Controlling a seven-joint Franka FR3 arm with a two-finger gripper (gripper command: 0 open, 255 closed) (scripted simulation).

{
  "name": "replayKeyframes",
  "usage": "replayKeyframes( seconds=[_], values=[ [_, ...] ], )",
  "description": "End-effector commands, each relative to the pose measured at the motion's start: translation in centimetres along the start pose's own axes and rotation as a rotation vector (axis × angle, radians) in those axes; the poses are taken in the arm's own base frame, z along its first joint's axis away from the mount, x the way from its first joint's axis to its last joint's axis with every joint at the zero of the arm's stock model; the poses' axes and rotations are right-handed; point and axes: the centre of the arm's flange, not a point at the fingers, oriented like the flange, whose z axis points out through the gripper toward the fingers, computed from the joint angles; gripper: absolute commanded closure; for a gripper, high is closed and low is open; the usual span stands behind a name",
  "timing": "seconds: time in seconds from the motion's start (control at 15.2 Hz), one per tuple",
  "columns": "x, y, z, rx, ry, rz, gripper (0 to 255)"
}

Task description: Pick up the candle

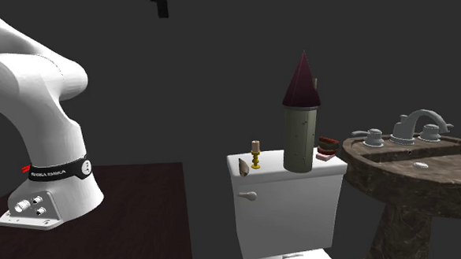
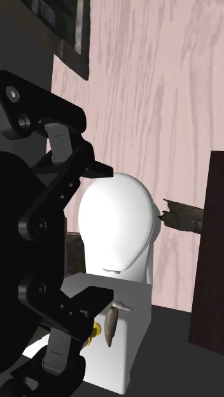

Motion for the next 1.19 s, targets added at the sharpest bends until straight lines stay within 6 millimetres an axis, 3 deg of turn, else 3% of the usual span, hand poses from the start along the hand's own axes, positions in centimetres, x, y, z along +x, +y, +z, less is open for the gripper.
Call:
replayKeyframes(
  seconds=[0.0,1.12],
  values=[
    [0.0,0.0,0.0,0.000,0.000,0.000,0],
    [10.0,-13.4,14.6,0.026,0.001,-0.003,0]
  ],
)
